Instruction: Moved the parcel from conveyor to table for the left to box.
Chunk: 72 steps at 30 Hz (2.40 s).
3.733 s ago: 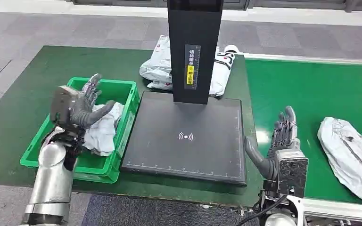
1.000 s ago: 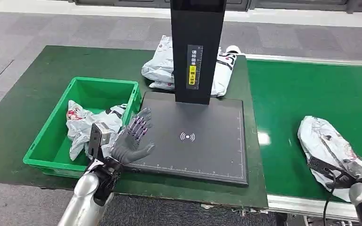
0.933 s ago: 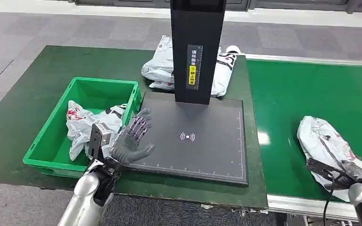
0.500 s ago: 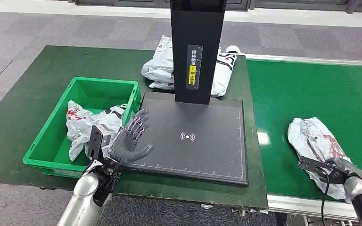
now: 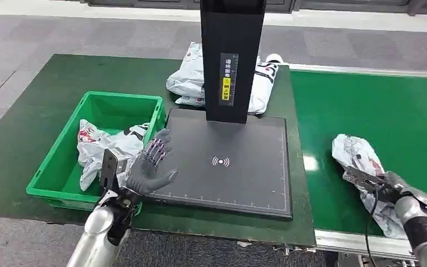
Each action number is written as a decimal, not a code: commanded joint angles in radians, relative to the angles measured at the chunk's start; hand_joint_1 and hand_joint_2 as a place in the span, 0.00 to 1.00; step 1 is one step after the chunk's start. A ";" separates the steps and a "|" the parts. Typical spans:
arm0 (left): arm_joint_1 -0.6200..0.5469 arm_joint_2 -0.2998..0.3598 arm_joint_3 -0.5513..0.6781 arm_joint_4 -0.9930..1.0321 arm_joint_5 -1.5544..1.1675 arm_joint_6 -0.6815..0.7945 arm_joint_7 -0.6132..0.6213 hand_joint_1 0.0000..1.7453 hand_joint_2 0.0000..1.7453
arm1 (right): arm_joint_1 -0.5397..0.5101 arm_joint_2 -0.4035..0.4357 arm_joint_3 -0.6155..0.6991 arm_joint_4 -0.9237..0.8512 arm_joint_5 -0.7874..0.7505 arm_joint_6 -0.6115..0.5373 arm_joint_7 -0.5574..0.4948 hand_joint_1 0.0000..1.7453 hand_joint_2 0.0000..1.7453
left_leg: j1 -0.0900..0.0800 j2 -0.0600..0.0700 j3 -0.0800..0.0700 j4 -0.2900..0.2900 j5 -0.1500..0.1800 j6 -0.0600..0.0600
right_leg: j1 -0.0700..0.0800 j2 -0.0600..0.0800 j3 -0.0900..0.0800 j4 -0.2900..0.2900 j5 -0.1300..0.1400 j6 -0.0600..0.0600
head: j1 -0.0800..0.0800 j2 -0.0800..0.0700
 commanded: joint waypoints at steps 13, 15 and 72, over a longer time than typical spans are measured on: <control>0.035 -0.024 0.076 -0.029 -0.041 0.050 -0.001 0.00 1.00 | -0.130 0.336 -0.429 -0.198 -0.947 -0.066 -0.050 1.00 1.00 | 0.000 0.004 0.002 -0.001 0.001 -0.001 | 0.000 0.003 0.000 0.000 0.001 -0.001 | 0.000 0.000; 0.035 -0.023 0.077 -0.031 -0.041 0.050 -0.001 0.00 1.00 | -0.121 0.336 -0.422 -0.211 -0.955 -0.068 -0.044 1.00 1.00 | 0.000 0.003 0.002 -0.001 0.001 -0.001 | 0.000 0.003 0.000 0.000 0.001 -0.001 | 0.000 0.000; 0.005 0.048 -0.117 -0.095 -0.131 0.149 -0.148 0.00 1.00 | -0.030 0.646 0.485 -0.141 -1.181 -0.275 -0.065 0.00 1.00 | 0.003 0.003 0.004 -0.003 0.003 -0.003 | 0.003 0.002 0.002 -0.001 0.001 -0.002 | 0.000 0.000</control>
